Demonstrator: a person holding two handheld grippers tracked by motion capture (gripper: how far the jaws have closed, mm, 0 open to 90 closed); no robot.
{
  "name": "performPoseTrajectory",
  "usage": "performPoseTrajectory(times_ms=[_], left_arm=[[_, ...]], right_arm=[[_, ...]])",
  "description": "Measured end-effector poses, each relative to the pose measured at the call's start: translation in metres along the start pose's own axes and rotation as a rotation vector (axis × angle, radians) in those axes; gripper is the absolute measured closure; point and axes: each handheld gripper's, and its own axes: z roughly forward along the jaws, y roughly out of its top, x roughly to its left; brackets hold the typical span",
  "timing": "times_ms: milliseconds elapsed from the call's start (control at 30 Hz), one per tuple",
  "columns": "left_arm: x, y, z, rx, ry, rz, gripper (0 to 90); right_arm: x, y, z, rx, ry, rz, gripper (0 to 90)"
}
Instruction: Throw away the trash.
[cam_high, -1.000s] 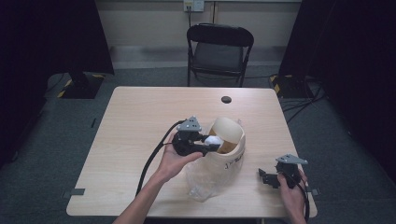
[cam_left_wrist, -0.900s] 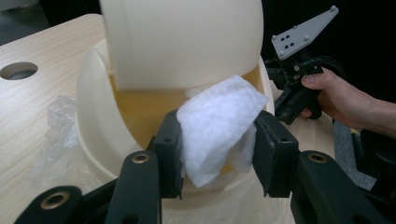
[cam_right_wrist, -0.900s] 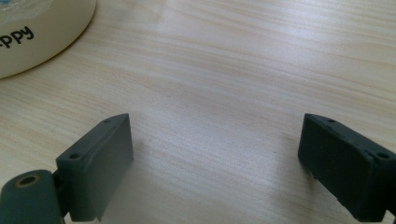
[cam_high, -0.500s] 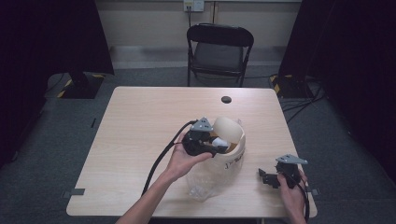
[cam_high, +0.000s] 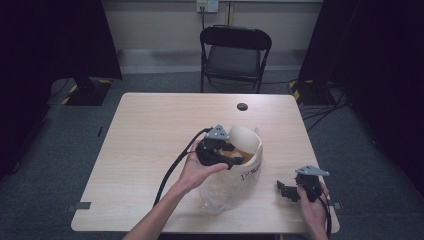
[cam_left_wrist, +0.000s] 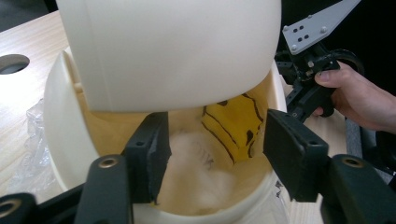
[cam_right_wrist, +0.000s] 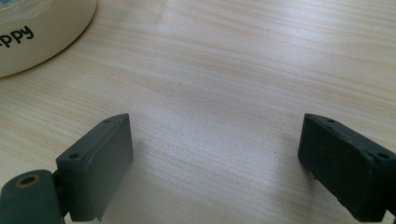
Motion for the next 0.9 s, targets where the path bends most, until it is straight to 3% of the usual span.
performPoseTrajectory(times_ms=[233, 367, 533, 667, 900], left_arm=[[-0.001, 0.000, -0.005, -0.012, -0.003, 0.003, 33.2], [0.001, -0.002, -0.013, -0.055, -0.017, -0.039, 32.8], [0.001, -0.003, -0.021, -0.069, -0.004, -0.029, 31.1], [0.004, -0.003, -0.030, -0.095, -0.002, -0.047, 28.2], [0.014, -0.012, -0.042, -0.093, 0.027, -0.064, 24.7]], right_arm=[[0.000, 0.000, 0.000, 0.000, 0.000, 0.000, 9.5], [0.000, 0.000, 0.000, 0.000, 0.000, 0.000, 9.5], [0.000, 0.000, 0.000, 0.000, 0.000, 0.000, 9.5], [0.000, 0.000, 0.000, 0.000, 0.000, 0.000, 9.5], [0.000, 0.000, 0.000, 0.001, 0.000, 0.001, 9.5]])
